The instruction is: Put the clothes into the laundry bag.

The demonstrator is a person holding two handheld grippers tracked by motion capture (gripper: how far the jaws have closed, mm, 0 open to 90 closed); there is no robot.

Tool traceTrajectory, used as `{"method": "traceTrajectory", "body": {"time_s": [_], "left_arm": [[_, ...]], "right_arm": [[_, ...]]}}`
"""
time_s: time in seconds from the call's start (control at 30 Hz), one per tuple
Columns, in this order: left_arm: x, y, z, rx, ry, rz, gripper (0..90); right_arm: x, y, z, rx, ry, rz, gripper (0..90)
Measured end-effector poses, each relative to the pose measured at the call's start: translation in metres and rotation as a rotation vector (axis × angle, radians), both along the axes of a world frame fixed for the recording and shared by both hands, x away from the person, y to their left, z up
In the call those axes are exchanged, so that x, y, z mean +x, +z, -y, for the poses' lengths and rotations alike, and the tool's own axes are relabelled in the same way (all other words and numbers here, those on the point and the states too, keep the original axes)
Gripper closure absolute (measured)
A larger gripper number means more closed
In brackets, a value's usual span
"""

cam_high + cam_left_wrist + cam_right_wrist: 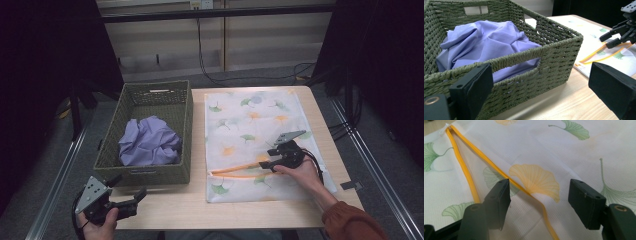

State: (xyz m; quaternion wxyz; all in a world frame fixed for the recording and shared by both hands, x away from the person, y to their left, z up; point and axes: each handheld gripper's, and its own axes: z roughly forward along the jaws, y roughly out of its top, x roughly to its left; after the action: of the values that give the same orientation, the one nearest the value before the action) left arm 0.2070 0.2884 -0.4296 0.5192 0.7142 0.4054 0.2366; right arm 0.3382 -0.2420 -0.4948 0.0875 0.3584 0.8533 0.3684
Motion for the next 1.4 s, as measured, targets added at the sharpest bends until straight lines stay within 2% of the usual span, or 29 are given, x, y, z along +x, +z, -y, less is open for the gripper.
{"method": "traceTrajectory", "body": {"time_s": [0.07,0.13,0.23,0.33,0.37,0.4,0.47,0.57,0.63,0.67,0.7,0.73,0.77,0.8,1.03,1.1,1.27,1.3,1.4], "left_arm": [[0.000,0.000,0.000,0.013,-0.007,0.003,5.7],[0.000,0.000,0.000,0.012,-0.008,0.002,5.7],[0.000,0.000,-0.001,0.015,-0.017,0.000,5.8],[0.001,-0.001,0.000,0.009,-0.015,-0.006,5.9],[0.001,-0.001,0.000,0.005,-0.016,-0.007,5.9],[0.001,-0.001,0.000,0.009,-0.014,-0.005,6.0],[0.000,-0.001,-0.001,0.010,-0.008,-0.004,5.9],[0.002,-0.002,-0.003,-0.018,-0.012,-0.015,6.2],[0.002,-0.003,-0.002,-0.029,0.000,-0.020,6.2],[0.002,-0.003,-0.002,-0.028,0.000,-0.020,6.2],[0.002,-0.003,-0.002,-0.033,-0.009,-0.020,6.2],[0.002,-0.003,-0.002,-0.034,-0.009,-0.019,6.2],[0.002,-0.003,-0.001,-0.028,-0.009,-0.016,6.2],[0.002,-0.003,-0.001,-0.028,-0.009,-0.016,6.2],[0.001,-0.003,-0.002,-0.019,-0.013,-0.020,6.7],[0.001,-0.003,-0.002,-0.005,-0.015,-0.018,6.7],[-0.001,-0.003,-0.002,-0.015,-0.009,-0.016,6.7],[-0.001,-0.003,-0.002,-0.014,-0.009,-0.017,6.7],[-0.001,-0.003,-0.003,-0.002,-0.012,-0.020,6.6]], "right_arm": [[-0.001,-0.003,-0.004,-0.030,0.006,-0.007,35.0],[-0.001,-0.005,-0.005,-0.031,0.026,-0.011,34.1],[-0.003,-0.007,-0.010,-0.039,0.023,0.015,32.9],[-0.005,-0.007,-0.012,-0.073,0.008,0.054,43.4],[-0.005,-0.008,-0.010,-0.068,0.005,0.060,46.9],[-0.004,-0.010,-0.007,-0.039,0.003,0.074,52.2],[-0.004,-0.010,-0.006,-0.044,-0.006,0.075,54.1],[-0.002,-0.010,-0.004,-0.026,-0.039,0.072,66.7],[-0.001,-0.010,-0.004,-0.026,-0.040,0.075,68.0],[-0.001,-0.009,-0.004,-0.033,-0.059,0.074,73.3],[-0.001,-0.009,-0.004,-0.033,-0.059,0.074,73.3],[-0.001,-0.009,-0.005,-0.036,-0.077,0.074,81.5],[-0.001,-0.010,-0.005,-0.032,-0.092,0.076,83.4],[-0.001,-0.011,-0.006,-0.013,-0.094,0.073,84.5],[0.001,-0.010,-0.009,0.004,-0.082,0.047,89.1],[0.000,-0.007,-0.011,0.019,-0.077,0.054,89.1],[-0.001,-0.002,-0.009,0.038,-0.089,0.063,89.3],[0.000,-0.001,-0.008,0.061,-0.094,0.062,89.4],[0.000,0.001,-0.006,0.073,-0.098,0.061,89.5]]}}
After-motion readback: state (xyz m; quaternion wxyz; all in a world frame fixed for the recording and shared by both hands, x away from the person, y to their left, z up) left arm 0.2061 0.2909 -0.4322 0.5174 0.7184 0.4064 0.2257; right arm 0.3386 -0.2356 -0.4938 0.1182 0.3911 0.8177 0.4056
